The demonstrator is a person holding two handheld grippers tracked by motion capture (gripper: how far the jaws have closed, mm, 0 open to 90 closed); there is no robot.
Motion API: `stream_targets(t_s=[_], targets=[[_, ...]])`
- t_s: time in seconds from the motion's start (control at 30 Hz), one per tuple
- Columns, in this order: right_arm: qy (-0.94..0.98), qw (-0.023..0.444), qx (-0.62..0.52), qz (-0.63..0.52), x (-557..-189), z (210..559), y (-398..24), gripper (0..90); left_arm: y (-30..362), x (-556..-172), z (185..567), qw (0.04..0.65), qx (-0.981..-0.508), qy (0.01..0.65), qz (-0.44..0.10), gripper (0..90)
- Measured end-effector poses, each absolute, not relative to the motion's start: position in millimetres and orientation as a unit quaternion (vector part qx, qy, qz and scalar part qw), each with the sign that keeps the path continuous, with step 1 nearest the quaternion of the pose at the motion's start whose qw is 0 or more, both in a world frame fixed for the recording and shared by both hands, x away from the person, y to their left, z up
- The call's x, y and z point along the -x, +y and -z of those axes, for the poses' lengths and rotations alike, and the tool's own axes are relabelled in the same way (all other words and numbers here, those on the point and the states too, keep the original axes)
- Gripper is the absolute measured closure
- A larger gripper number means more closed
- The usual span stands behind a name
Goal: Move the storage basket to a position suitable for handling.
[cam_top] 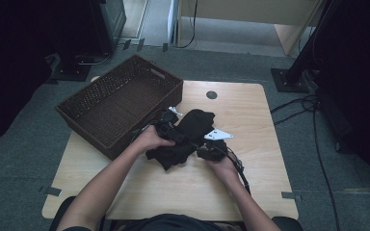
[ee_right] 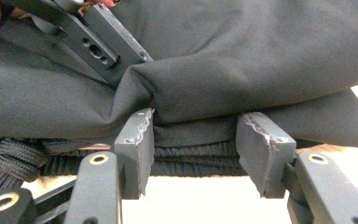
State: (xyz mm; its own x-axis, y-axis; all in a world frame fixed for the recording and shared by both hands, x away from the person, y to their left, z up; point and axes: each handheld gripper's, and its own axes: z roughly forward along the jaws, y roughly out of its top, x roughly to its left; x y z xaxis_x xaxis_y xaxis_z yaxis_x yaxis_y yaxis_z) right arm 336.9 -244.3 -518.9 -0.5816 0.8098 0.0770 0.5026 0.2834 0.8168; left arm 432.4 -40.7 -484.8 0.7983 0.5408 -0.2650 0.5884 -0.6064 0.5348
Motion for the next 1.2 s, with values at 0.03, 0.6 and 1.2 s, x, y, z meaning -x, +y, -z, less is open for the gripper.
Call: stream_targets(t_s=[0.03, 0.6, 1.2], targets=[[0.781, 0.181, -0.42, -0.425, -337, 519, -244, 46.9, -41, -432, 485, 0.312, -0.895, 0.315, 0.038, 27.4], [0.777, 0.197, -0.422, -0.422, -337, 519, -238, 46.9, -40, -428, 477, 0.306, -0.901, 0.308, 0.025, 67.7], [0.796, 0.171, -0.416, -0.404, -332, 515, -243, 44.9, -31, -425, 481, 0.31, -0.895, 0.321, 0.008, 35.1]])
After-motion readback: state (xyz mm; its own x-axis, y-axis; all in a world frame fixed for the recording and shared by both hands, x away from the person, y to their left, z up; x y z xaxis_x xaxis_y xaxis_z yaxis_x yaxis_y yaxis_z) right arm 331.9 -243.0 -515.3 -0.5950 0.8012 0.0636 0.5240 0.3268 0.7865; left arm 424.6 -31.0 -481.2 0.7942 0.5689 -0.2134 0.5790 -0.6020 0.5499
